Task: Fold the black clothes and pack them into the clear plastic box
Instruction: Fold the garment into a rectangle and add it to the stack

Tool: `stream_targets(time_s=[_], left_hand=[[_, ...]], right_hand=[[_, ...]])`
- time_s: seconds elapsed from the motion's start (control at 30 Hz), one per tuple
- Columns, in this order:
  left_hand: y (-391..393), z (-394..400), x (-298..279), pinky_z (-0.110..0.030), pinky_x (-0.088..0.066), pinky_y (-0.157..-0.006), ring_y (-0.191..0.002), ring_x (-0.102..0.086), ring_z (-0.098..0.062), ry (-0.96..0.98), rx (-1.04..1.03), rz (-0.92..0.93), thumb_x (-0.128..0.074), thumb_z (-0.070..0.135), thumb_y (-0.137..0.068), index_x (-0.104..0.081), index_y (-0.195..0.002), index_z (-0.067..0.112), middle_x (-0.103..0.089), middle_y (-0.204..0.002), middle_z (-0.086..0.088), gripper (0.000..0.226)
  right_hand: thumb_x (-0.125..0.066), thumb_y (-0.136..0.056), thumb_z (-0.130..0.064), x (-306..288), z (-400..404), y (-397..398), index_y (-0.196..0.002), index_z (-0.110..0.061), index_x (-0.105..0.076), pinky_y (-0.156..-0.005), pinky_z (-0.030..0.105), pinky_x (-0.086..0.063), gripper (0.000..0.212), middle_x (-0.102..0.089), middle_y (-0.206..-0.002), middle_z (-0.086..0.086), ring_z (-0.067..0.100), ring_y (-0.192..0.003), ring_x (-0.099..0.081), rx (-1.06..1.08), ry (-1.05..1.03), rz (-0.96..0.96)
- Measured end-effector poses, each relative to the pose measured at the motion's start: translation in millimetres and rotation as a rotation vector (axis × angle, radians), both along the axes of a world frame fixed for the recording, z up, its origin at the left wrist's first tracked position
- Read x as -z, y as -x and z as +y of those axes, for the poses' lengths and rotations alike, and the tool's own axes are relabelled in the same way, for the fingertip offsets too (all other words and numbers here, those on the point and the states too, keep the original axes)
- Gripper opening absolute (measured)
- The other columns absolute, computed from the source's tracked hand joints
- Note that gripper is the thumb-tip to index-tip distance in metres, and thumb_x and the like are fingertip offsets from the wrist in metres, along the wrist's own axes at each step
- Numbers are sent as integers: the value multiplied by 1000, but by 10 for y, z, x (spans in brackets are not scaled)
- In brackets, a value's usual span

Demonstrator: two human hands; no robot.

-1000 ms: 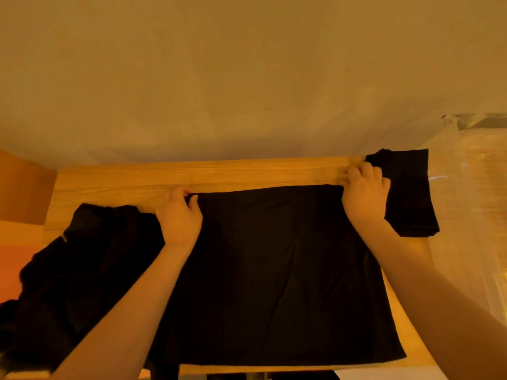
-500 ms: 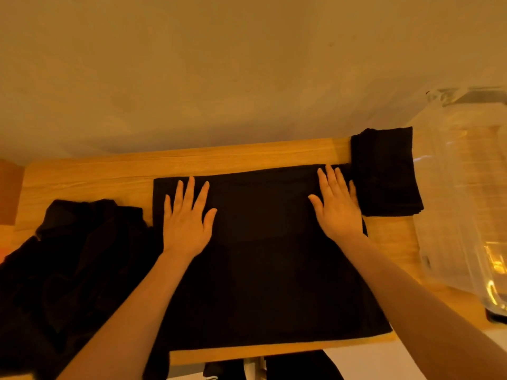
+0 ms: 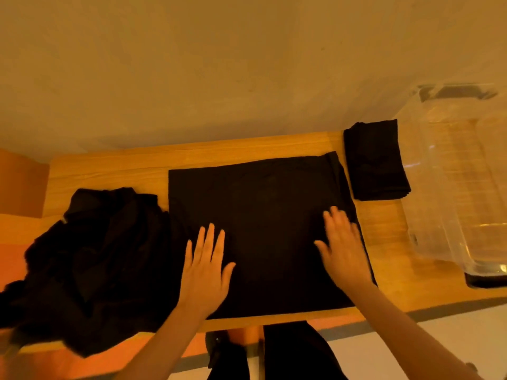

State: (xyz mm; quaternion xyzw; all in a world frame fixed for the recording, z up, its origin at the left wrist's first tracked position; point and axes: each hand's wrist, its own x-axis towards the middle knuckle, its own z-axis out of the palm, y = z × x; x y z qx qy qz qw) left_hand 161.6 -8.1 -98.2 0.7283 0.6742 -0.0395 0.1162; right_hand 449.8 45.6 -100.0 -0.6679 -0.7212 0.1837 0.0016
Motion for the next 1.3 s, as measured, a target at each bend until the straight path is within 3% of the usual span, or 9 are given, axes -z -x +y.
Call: stream_targets(time_s=[0.2, 0.33, 0.57, 0.73, 0.83, 0.9, 1.03, 1.17, 1.3], left_hand=[[79, -596, -1, -38, 1, -114, -145, 7, -22, 77, 22, -11, -3, 50, -96, -22, -143, 9, -22, -151, -11, 65], [214, -762, 104, -39, -2, -113, -144, 10, -21, 144, 75, 42, -3, 52, -96, -25, -142, 7, -33, -147, -15, 68], [292, -1070, 139, -38, -2, -113, -144, 8, -20, 119, 202, 41, -13, 57, -94, -31, -138, 8, -40, -143, -10, 68], [507, -1190, 256, -35, -5, -114, -144, 8, -17, 38, 279, 17, -38, 21, -84, -37, -132, 16, -54, -133, -5, 49], [565, -1195, 305, -30, -6, -115, -142, -20, -19, -71, 348, -35, -41, 14, -76, -50, -125, 16, -59, -127, -3, 50], [565, -1157, 266, -27, -14, -112, -120, -53, -22, -149, 385, -60, -37, 10, -75, -66, -111, 14, -67, -114, -3, 46], [515, -1092, 52, -20, -53, -75, -87, -70, -15, -164, 294, -185, -38, 12, -74, -75, -86, 15, -74, -91, -1, 39], [551, -842, -380, -20, -48, -46, -54, -67, -12, -80, 162, -320, -44, 28, -74, -74, -73, 16, -71, -68, 2, 32], [829, -158, -1132, -32, -48, -80, -87, -69, -25, -186, 20, -326, -59, 11, -86, -73, -92, 3, -72, -94, -13, 17]], right_hand=[[-7, -97, -52, 78, -530, -531, -144, -14, -18, -113, 34, -11, 61, -29, -148, 7, 13, -144, -2, -200, 9, -112], [-4, -96, -54, 84, -600, -788, -142, -10, -22, -108, 41, -14, 66, -34, -147, 14, 23, -138, -18, -56, 101, -182], [-13, -91, -65, 16, -960, -613, -149, -23, -6, -114, 35, -4, 72, 3, -158, -5, 15, -144, -1, -380, 65, -148], [0, -96, -50, 96, -1087, -861, -149, -23, 2, -112, 32, -7, 59, -32, -147, 1, 11, -144, 5, -398, 124, -218], [-47, -94, -31, 91, -1068, -927, -148, -21, -15, -111, 29, -7, 64, -43, -140, 5, 16, -144, -10, -462, 50, -245], [-82, -61, -6, 76, -1069, -916, -135, -14, -43, -110, 29, -10, 84, -53, -133, 9, 21, -131, -40, -506, -15, -259], [-84, -36, 14, -61, -1102, -951, -106, -12, -70, -88, 33, -51, 76, -67, -113, 8, 23, -101, -66, -430, -78, -206], [-63, -81, 7, -567, -773, -762, -112, -8, -66, -75, 31, -53, 34, -69, -106, 15, 27, -91, -67, -173, 118, 55], [-56, -91, -17, -1325, 13, -659, -113, -22, -64, -89, 27, -42, 24, -65, -111, 6, 19, -101, -58, -129, 139, 140]])
